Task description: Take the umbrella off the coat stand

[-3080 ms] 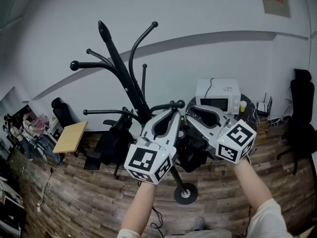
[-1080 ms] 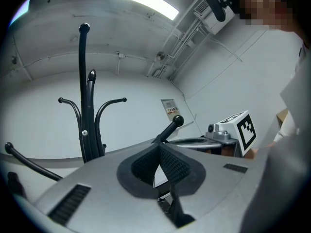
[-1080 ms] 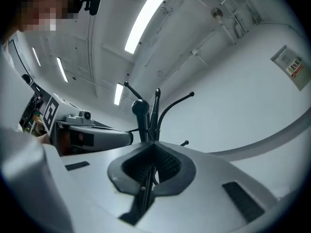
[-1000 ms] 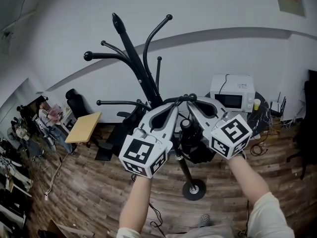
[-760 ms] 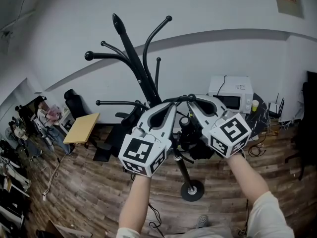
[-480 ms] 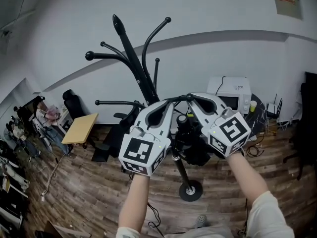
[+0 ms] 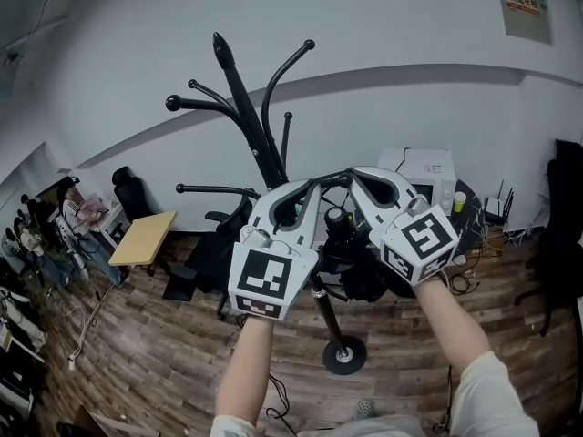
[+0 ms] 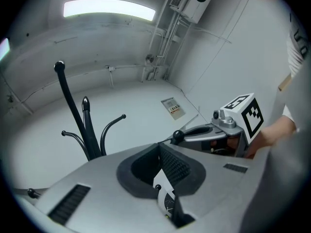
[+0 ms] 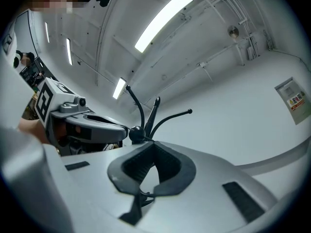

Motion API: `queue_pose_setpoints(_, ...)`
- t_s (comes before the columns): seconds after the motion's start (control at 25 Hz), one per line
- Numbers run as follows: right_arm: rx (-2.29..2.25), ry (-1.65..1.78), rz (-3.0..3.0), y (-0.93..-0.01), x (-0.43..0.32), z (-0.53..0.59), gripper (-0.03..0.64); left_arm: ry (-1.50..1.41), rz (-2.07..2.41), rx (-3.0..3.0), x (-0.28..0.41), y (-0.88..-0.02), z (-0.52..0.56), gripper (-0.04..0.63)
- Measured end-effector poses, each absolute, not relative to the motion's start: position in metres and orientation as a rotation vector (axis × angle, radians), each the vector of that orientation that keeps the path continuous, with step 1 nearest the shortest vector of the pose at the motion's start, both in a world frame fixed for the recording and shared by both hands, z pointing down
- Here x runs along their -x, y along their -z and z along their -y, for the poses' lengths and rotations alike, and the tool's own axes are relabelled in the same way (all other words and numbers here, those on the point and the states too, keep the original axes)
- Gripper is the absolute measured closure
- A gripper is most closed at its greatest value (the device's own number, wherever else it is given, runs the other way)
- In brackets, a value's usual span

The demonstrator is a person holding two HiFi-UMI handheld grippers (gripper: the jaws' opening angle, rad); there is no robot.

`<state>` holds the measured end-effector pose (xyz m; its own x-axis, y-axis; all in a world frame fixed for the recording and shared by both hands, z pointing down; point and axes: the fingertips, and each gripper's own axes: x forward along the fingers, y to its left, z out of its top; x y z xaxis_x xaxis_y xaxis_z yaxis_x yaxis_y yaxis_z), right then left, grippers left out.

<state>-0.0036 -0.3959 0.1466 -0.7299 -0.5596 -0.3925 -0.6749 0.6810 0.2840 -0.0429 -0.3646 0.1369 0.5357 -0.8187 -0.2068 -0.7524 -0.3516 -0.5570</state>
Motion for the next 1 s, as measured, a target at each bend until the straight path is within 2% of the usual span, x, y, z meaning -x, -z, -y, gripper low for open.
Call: queue_pose_setpoints(1.0,1.041,-0.595,-2.606,-0.148,-0.019,0.351,0.607,0.014,-1.212,2.219,0.024,-0.142,0.332,0.572)
